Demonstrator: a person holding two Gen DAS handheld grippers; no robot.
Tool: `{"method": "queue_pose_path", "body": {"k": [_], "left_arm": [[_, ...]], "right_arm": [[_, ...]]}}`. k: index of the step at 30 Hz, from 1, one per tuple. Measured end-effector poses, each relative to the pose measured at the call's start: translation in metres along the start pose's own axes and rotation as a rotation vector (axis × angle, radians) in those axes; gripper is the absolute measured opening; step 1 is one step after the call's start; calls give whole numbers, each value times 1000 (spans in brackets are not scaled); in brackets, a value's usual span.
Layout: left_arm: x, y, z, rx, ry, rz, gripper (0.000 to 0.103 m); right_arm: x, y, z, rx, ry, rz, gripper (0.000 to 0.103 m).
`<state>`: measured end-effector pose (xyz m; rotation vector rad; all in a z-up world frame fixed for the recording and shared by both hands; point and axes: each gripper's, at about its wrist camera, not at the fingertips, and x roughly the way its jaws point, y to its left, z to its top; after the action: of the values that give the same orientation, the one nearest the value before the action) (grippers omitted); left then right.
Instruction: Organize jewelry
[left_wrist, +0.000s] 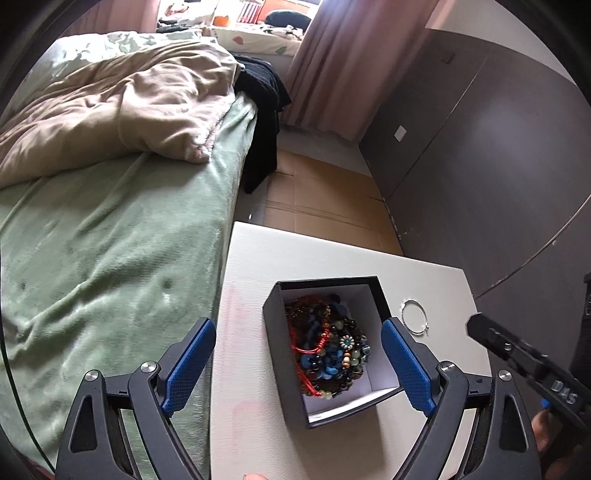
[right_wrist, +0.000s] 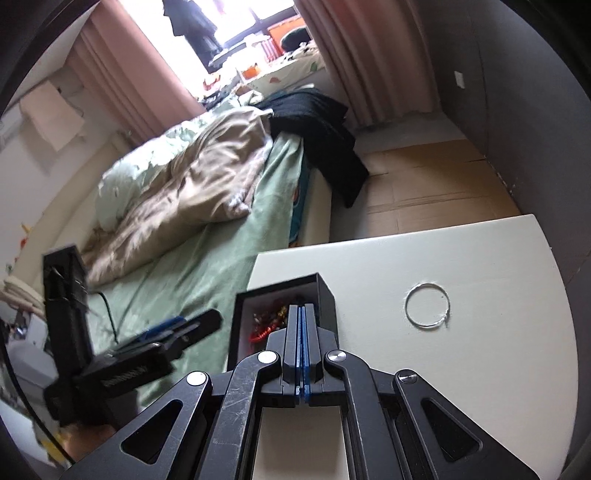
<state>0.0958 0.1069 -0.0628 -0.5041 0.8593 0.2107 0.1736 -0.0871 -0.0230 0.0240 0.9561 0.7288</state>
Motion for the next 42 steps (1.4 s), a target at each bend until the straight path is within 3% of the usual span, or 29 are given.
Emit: {"method": "queue_pose_path", "body": {"k": [1, 3, 4, 5, 10, 15, 21, 24, 27, 28, 32, 35, 42], "left_arm": [[-1, 1, 0, -2, -1, 0, 91], [-2, 4, 1, -3, -4, -1, 91], [-2, 6, 2, -6, -4, 1, 91], [-2, 8, 3, -9, -4, 3, 91], [-1, 19, 10, -40, -10, 10, 92], [1, 23, 15, -60, -13, 5, 92], [5, 23, 19, -58, -10, 3, 92], [5, 24, 20, -61, -10, 2, 92], [6, 24, 21, -63, -9, 4, 92], [7, 23, 21, -62, -8, 4, 92], [7, 24, 22, -58, -8, 9, 92], [7, 24, 20, -53, -7, 23, 92], [7, 17, 13, -19, 0, 38, 92]], "right_arm": [[3, -4, 2, 8, 3, -41, 2], [9, -21, 6, 53, 28, -70, 21], [12, -30, 7, 80, 32, -87, 47], [14, -44, 9, 114, 23, -123, 56], [40, -86, 5, 235, 112, -238, 56], [66, -99, 2, 260, 181, -331, 40], [85, -101, 4, 249, 193, -423, 27], [86, -98, 6, 207, 188, -476, 24], [89, -92, 6, 151, 215, -538, 13], [90, -88, 5, 130, 225, -535, 7], [86, -82, 3, 84, 232, -538, 4], [75, -86, 1, 125, 218, -448, 4], [46, -55, 5, 75, 141, -335, 4]]}}
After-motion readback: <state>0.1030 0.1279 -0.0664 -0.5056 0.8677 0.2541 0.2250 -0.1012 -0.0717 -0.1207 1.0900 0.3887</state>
